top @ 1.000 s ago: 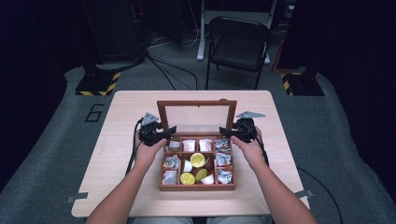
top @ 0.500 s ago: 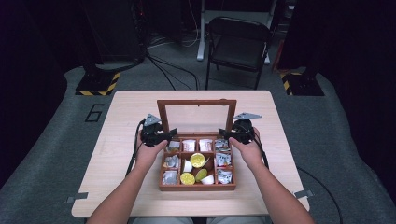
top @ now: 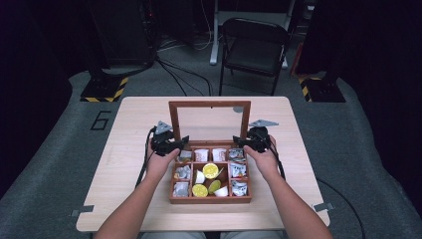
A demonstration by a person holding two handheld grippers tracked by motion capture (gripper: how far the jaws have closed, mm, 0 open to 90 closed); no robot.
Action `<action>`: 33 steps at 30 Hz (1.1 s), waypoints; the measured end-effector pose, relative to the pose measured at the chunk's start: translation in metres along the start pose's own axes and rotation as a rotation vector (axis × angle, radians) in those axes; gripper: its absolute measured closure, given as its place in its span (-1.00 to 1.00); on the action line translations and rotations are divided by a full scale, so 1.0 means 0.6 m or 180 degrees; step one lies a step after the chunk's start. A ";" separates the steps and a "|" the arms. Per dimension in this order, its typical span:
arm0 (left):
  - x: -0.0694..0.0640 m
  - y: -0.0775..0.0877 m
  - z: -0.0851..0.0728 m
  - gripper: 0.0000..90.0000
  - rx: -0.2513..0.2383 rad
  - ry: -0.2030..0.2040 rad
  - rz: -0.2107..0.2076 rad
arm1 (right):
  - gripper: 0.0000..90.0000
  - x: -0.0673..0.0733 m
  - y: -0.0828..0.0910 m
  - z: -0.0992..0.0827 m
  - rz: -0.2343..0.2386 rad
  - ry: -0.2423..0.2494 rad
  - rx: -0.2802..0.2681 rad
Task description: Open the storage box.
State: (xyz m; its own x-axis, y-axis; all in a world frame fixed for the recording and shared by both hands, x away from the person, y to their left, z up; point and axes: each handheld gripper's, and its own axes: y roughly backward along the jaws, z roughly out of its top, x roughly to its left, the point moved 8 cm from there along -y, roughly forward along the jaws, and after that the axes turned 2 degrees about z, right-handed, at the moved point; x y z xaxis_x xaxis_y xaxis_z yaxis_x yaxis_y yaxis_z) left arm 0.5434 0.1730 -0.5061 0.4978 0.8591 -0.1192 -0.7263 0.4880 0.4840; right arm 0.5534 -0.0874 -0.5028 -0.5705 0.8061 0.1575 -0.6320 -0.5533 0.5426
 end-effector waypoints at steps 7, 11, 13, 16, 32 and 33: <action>0.003 -0.006 0.000 -0.03 -0.0017 0.0045 -0.0004 | 0.02 0.000 -0.006 -0.001 -0.0131 0.0152 0.0021; 0.004 -0.009 -0.001 -0.04 -0.0011 0.0027 0.0019 | 0.02 -0.002 -0.009 0.000 -0.0114 0.0090 0.0010; 0.004 -0.010 -0.001 -0.04 -0.0023 0.0058 0.0022 | 0.02 -0.002 -0.010 0.000 -0.0112 0.0080 0.0012; 0.005 -0.012 -0.003 -0.05 0.0007 0.0103 0.0010 | 0.02 -0.004 -0.010 0.000 -0.0121 0.0105 0.0012; 0.009 -0.032 -0.005 -0.14 0.0129 0.0306 0.0038 | -0.01 -0.010 -0.022 -0.002 -0.0176 0.0061 0.0025; 0.009 -0.033 -0.005 -0.14 0.0131 0.0306 0.0038 | -0.01 -0.010 -0.022 -0.002 -0.0186 0.0065 0.0026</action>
State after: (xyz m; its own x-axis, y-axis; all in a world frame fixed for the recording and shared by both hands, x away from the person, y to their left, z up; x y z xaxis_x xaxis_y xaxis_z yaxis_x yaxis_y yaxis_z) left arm 0.5589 0.1687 -0.5189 0.4401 0.8766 -0.1949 -0.7108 0.4727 0.5210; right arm 0.5646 -0.0852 -0.5120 -0.5432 0.8326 0.1085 -0.6604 -0.5035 0.5572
